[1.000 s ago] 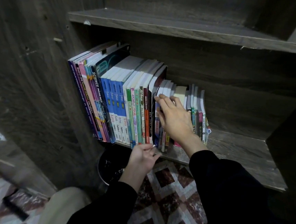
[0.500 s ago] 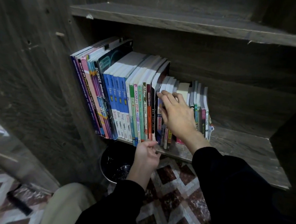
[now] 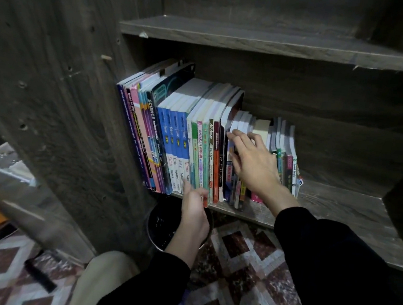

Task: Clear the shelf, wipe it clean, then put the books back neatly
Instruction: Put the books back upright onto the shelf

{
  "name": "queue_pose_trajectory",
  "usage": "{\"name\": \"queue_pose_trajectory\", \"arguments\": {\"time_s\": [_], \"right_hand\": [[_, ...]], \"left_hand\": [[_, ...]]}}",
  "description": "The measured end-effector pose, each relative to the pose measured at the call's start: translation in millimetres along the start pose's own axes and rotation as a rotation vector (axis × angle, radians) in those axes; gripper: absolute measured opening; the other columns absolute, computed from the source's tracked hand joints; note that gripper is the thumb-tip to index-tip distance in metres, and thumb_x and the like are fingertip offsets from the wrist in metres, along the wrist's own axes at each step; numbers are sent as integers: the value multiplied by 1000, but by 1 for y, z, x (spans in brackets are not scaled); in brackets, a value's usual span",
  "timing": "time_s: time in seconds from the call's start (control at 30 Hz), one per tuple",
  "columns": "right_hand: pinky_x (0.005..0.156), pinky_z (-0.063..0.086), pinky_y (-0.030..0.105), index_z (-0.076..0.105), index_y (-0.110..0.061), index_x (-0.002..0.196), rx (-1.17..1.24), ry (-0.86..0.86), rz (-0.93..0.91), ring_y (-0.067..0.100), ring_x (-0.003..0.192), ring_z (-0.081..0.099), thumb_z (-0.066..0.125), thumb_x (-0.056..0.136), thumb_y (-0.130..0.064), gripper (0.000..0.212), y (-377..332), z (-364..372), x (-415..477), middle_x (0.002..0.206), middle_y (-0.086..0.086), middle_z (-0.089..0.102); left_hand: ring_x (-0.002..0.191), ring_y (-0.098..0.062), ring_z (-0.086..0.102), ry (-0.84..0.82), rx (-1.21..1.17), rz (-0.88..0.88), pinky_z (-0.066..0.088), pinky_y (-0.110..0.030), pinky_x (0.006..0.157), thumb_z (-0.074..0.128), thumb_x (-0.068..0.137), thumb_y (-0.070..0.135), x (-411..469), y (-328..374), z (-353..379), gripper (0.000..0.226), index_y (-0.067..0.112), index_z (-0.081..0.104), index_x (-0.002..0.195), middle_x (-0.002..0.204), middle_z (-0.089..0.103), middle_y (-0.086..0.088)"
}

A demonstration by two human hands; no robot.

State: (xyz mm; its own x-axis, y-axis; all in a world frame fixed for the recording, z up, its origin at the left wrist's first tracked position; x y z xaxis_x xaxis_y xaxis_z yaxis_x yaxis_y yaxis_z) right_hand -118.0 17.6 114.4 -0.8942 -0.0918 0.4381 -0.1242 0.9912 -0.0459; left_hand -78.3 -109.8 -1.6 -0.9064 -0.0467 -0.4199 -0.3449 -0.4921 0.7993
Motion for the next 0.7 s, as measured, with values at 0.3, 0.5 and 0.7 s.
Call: {"name": "queue_pose_trajectory", "arguments": {"time_s": [0.3, 0.5, 0.7], "right_hand": [[80, 52, 37, 41, -20, 140, -1, 2, -13, 25, 128, 41, 49, 97, -27, 45, -3, 0, 1, 143, -3, 45], [75, 53, 35, 33, -25, 144, -15, -41, 16, 21, 132, 34, 45, 98, -32, 47, -1, 1, 1, 147, -8, 38], [76, 52, 33, 31, -27, 145, -31, -59, 33, 19, 134, 33, 45, 99, -34, 48, -2, 2, 1, 148, -9, 36]], "left_hand": [[141, -17, -26, -219, 487, 144, -6, -47, 117, 52, 90, -4, 2, 12, 37, 105, 27, -34, 141, 150, -37, 3], [145, -19, 19, 44, 878, 501, 19, -35, 117, 59, 93, 19, 2, 48, 12, 77, 15, 9, 152, 159, 16, -3], [110, -23, 58, 40, 1093, 772, 48, -37, 95, 66, 87, 29, 5, 91, 14, 70, 17, 28, 145, 136, 47, -7]]}}
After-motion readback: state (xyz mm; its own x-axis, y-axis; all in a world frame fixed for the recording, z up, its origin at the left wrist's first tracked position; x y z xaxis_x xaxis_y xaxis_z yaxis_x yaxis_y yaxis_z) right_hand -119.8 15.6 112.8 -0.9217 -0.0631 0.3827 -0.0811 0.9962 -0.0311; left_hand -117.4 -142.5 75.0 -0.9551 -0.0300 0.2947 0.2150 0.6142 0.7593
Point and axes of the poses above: each hand's wrist, its own x-axis towards the middle knuckle, its own z-axis out of the palm, y = z × x, the point moved 9 cm from there along x, towards the middle knuckle
